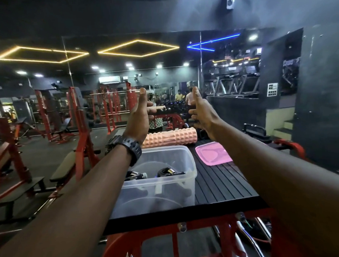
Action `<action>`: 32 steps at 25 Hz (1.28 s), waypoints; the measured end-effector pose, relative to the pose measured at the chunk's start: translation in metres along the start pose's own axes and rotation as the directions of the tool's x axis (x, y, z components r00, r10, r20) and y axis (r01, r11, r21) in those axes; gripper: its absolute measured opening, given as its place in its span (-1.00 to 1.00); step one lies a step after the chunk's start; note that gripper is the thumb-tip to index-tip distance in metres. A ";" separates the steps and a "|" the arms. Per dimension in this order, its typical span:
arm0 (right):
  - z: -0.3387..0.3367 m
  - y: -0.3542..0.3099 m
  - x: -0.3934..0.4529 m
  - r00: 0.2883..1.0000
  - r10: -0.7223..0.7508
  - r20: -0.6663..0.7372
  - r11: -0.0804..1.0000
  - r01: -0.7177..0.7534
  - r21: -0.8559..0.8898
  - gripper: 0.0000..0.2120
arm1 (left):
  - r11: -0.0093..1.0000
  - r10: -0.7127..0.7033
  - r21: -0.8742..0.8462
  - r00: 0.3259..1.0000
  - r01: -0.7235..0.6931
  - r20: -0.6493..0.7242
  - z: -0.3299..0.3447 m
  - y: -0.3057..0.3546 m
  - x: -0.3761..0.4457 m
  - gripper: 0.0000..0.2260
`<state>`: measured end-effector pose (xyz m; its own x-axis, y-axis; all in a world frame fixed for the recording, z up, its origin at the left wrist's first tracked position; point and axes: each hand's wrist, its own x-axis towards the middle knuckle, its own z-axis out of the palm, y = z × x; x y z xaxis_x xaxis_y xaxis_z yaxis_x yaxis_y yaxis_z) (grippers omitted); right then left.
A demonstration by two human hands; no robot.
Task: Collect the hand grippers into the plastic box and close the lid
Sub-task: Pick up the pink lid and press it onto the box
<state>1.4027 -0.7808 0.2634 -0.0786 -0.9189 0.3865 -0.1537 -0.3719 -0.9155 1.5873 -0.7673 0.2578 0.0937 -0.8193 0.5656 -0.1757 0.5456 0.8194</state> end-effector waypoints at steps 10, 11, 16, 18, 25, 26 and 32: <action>-0.164 0.064 -0.025 0.960 0.103 -0.262 0.946 -0.175 -0.272 -0.28 | 0.986 -0.133 -0.067 0.967 0.151 0.217 0.204 0.017 -0.037 -0.15; -0.180 0.075 -0.022 0.954 0.112 -0.279 0.933 -0.197 -0.300 -0.25 | 0.979 -0.189 -0.043 0.961 0.202 0.204 0.221 0.008 -0.039 -0.14; -0.236 0.136 0.017 0.929 0.160 -0.333 0.841 -0.305 -0.447 -0.47 | 0.872 -0.456 0.225 0.888 0.435 0.051 0.242 -0.072 -0.012 -0.23; -0.245 0.158 0.039 0.929 0.186 -0.319 0.757 -0.343 -0.557 -0.61 | 0.780 -0.566 0.291 0.823 0.553 -0.046 0.239 -0.106 0.003 -0.25; -0.247 0.195 0.078 0.924 0.237 -0.301 0.556 -0.383 -0.738 -0.70 | 0.733 -0.650 0.242 0.759 0.636 -0.029 0.239 -0.134 0.025 -0.56; -0.248 0.195 0.078 0.918 0.234 -0.321 0.576 -0.397 -0.715 -0.71 | 0.738 -0.646 0.239 0.763 0.631 -0.019 0.239 -0.130 0.027 -0.57; -0.245 0.143 0.070 0.892 0.136 -0.432 0.746 -0.379 -0.548 -0.71 | 0.817 -0.542 0.173 0.835 0.550 -0.097 0.232 -0.069 0.045 -0.48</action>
<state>1.1334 -0.8662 0.1867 -0.5160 -0.8133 0.2688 -0.6244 0.1423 -0.7681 1.3768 -0.8825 0.2048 0.2686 -0.9625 0.0376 -0.2616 -0.0353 0.9645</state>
